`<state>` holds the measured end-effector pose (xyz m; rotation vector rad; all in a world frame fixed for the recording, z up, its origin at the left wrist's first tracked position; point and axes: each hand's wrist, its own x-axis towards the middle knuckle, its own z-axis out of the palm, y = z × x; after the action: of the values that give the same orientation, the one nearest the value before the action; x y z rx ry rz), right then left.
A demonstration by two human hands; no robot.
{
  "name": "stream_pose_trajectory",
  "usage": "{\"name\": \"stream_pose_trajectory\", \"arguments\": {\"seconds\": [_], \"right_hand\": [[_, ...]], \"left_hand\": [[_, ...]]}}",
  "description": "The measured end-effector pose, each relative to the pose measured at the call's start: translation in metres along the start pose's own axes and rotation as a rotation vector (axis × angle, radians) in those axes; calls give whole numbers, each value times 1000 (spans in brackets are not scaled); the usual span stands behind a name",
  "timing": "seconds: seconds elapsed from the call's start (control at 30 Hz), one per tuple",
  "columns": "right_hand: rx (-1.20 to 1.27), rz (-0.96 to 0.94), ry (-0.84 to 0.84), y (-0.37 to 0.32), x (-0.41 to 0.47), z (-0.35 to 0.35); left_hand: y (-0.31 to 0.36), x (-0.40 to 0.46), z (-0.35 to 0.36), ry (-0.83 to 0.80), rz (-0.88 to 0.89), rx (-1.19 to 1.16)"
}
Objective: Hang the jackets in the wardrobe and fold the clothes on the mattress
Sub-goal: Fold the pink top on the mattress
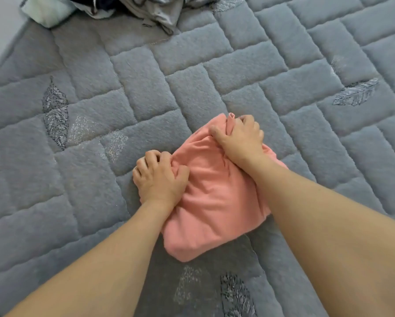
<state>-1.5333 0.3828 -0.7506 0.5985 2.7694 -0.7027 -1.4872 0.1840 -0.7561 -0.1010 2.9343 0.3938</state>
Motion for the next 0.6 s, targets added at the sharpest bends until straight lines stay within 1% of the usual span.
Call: {"name": "stream_pose_trajectory", "arguments": {"seconds": [0.03, 0.07, 0.1, 0.17, 0.23, 0.3, 0.4, 0.5, 0.6], "right_hand": [[86, 19, -79, 5, -10, -8], [222, 32, -123, 10, -21, -19], [339, 45, -118, 16, -34, -30], [435, 59, -29, 29, -63, -59], [528, 116, 9, 47, -94, -89], [599, 191, 4, 71, -128, -114], [736, 357, 25, 107, -193, -146], [908, 559, 159, 141, -274, -188], [1017, 693, 349, 163, -356, -249]], "left_hand": [[2, -1, -8, -62, 22, -31], [7, -1, -18, -119, 48, -70], [13, -2, -29, -173, 81, -120], [30, -11, -50, -268, 177, -153], [53, -26, -71, -300, 318, -66], [78, -46, -90, -318, 421, 15], [120, -79, -115, -351, 555, 136], [177, -126, -144, -391, 701, 203], [250, -181, -178, -425, 937, 213]]}}
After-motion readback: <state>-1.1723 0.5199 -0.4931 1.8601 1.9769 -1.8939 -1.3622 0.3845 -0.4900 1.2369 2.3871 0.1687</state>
